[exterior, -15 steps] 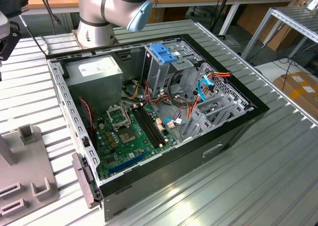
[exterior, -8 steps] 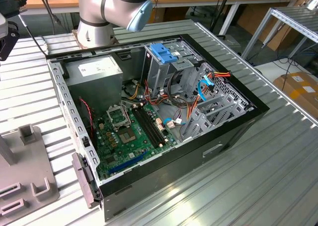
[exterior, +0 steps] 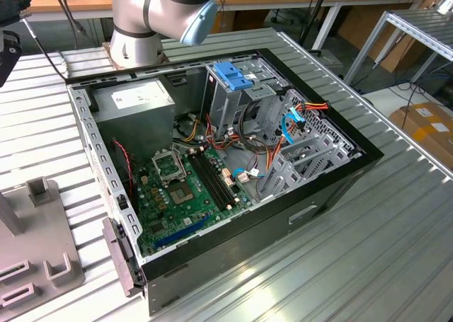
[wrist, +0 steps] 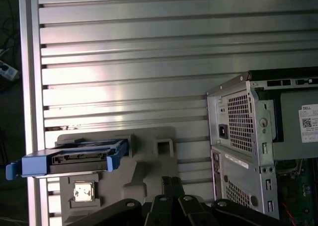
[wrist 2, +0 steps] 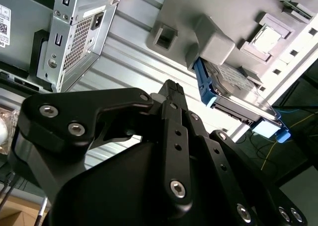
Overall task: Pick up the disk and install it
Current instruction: 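Reach for the disk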
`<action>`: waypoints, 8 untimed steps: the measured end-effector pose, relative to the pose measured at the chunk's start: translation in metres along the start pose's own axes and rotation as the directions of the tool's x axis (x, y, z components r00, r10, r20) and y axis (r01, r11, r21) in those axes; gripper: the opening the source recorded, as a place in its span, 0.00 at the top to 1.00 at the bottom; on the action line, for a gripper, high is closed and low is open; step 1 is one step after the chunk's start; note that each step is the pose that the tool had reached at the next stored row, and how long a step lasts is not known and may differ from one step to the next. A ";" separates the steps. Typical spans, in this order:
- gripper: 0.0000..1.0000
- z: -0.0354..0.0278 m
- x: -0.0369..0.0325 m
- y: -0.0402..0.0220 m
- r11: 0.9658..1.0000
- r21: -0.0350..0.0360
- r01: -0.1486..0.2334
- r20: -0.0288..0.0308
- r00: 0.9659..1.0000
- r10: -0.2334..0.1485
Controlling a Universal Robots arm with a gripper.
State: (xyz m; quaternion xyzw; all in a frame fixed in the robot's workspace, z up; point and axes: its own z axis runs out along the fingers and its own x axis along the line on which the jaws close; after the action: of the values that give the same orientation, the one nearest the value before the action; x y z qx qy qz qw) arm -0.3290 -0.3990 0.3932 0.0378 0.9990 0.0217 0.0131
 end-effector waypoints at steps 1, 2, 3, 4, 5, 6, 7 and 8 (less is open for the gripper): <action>0.89 0.0000 0.0005 0.0000 1.000 0.000 0.000 0.000 1.000 0.000; 0.89 0.0000 0.0008 0.0000 1.000 0.000 0.000 0.000 1.000 0.000; 0.89 0.0000 0.0008 0.0000 1.000 0.000 0.000 0.000 1.000 0.000; 0.89 0.0000 0.0009 0.0000 1.000 0.000 0.000 0.000 1.000 0.000; 0.89 0.0000 0.0009 0.0000 1.000 0.000 0.000 0.000 1.000 0.000; 0.89 0.0000 0.0009 0.0000 1.000 0.000 0.000 0.000 1.000 0.000; 0.89 0.0000 0.0009 0.0000 1.000 0.000 0.000 0.000 1.000 0.000; 0.89 -0.0001 0.0009 0.0000 1.000 0.000 0.000 0.000 1.000 0.000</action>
State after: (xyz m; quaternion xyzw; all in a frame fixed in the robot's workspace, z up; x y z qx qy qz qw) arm -0.3299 -0.3989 0.3932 0.0379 0.9990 0.0217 0.0130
